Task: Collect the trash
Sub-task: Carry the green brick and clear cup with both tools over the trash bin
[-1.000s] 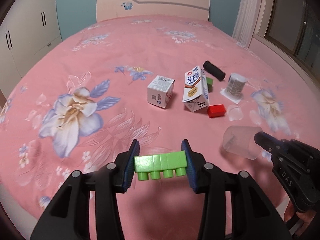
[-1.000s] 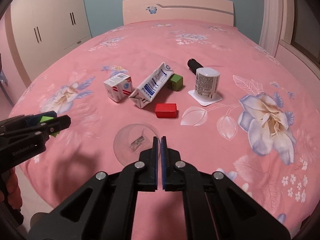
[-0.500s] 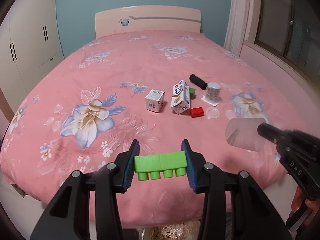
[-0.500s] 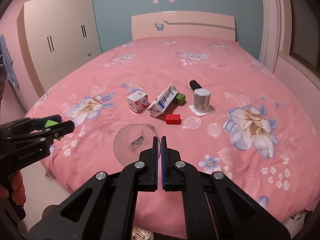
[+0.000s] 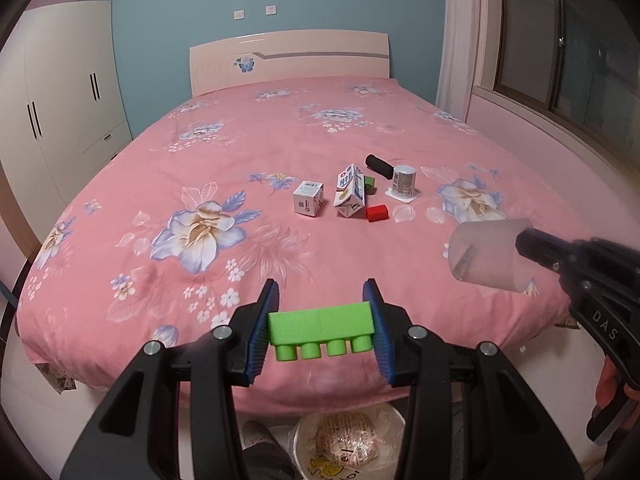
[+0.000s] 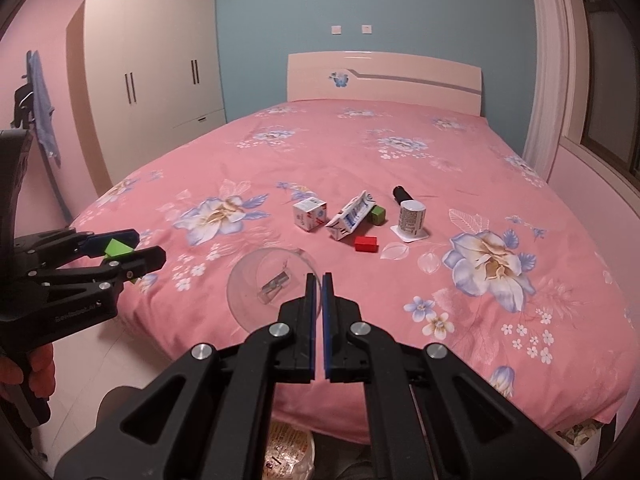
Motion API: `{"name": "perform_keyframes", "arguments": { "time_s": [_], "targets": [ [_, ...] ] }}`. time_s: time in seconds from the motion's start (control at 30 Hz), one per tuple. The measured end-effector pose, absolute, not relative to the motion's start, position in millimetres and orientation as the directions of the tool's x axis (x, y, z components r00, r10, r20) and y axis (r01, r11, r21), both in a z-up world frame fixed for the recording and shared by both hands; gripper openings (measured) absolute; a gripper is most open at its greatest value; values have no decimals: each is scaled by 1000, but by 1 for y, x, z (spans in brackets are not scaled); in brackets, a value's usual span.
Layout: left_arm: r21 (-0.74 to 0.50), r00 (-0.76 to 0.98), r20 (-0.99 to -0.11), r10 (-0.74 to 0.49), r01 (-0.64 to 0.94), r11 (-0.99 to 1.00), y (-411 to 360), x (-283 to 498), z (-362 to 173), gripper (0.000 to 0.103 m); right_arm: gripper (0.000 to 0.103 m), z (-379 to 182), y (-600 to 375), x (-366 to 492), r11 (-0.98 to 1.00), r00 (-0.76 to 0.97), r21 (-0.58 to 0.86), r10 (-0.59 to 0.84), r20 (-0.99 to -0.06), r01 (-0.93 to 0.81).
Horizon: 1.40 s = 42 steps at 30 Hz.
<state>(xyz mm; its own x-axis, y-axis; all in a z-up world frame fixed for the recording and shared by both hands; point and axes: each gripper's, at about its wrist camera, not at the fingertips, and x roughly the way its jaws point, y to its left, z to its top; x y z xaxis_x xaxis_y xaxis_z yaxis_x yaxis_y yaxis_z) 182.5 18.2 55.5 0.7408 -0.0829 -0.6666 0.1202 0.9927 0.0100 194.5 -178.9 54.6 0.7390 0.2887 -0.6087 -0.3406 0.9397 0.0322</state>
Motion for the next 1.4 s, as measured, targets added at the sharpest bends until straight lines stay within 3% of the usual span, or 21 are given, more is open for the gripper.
{"name": "perform_keyframes", "arguments": {
  "time_s": [0.6, 1.4],
  "targets": [
    [29, 638, -767, -63, 133, 991, 28, 131, -27, 46, 4, -10, -149, 132, 898, 627, 62, 352, -695, -435],
    [7, 415, -907, -70, 183, 983, 15, 124, -146, 46, 4, -125, -132, 121, 876, 415, 116, 334, -846, -469]
  ]
}}
